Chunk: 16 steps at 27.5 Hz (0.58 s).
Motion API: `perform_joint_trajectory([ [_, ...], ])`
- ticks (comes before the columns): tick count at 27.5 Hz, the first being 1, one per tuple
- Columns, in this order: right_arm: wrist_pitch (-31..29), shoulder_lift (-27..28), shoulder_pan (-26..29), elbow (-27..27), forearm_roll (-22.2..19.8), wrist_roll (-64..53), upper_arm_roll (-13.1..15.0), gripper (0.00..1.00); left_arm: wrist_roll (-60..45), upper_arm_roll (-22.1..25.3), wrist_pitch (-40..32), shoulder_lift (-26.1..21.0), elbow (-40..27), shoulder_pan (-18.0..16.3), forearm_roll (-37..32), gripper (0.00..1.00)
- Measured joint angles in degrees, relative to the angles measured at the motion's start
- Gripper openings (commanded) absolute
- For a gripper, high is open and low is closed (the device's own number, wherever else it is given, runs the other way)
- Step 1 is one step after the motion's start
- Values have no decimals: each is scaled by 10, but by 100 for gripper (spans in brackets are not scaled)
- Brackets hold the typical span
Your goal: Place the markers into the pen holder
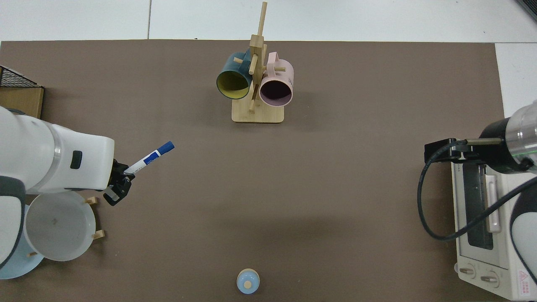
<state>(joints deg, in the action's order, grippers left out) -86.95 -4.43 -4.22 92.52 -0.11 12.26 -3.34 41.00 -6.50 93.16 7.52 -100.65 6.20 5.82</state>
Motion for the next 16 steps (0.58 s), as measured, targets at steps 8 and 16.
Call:
perform_joint_trajectory([
  [8, 28, 5, 0, -16, 0, 1, 0, 100, 0, 4, -5, 0, 1, 0, -25, 0],
  [16, 31, 14, 1, -29, -1, 3, 1, 100, 10, 11, -22, 1, 30, -2, -89, 0],
])
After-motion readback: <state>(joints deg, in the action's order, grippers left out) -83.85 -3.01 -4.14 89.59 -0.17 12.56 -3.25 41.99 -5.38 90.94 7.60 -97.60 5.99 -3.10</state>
